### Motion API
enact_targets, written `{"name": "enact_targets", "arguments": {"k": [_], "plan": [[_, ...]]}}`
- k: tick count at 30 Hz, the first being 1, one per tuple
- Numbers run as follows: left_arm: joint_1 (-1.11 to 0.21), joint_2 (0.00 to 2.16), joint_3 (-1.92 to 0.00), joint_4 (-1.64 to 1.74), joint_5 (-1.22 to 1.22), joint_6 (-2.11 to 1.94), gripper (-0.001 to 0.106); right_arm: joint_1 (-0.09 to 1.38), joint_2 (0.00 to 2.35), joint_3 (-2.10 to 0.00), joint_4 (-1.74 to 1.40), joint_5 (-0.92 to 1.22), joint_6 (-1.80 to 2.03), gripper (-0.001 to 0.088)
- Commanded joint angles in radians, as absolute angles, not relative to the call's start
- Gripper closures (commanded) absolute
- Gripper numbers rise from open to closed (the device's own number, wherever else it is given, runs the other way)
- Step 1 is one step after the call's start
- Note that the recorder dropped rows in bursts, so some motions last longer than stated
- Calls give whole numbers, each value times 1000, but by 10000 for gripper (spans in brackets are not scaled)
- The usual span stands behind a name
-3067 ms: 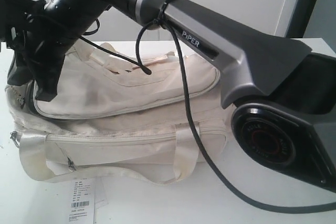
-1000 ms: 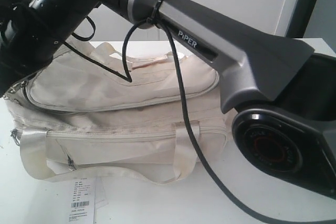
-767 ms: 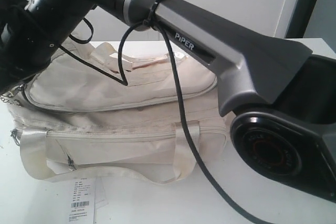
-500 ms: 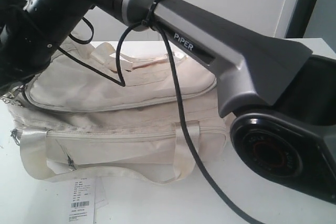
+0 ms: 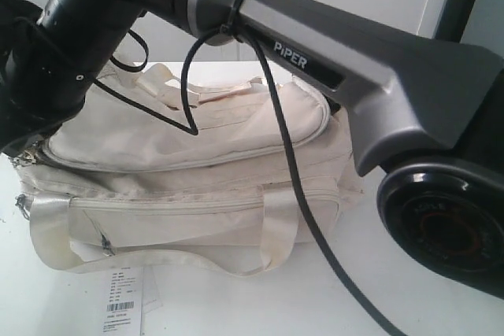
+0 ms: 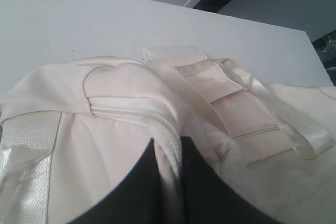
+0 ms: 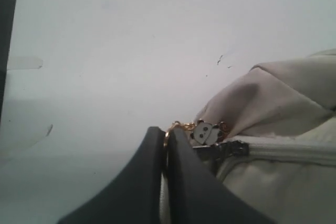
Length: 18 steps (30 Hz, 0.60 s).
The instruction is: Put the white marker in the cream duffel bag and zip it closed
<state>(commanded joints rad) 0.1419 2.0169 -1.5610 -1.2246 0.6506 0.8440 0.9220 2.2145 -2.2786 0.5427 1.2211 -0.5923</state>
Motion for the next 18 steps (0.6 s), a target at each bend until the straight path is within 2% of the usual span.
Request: {"name": "enact_targets", "arguments": {"k": [18], "plan": [[144, 2017, -1561, -1225, 655, 844, 1053, 926, 2106, -2130, 495, 1221, -623, 868]]}}
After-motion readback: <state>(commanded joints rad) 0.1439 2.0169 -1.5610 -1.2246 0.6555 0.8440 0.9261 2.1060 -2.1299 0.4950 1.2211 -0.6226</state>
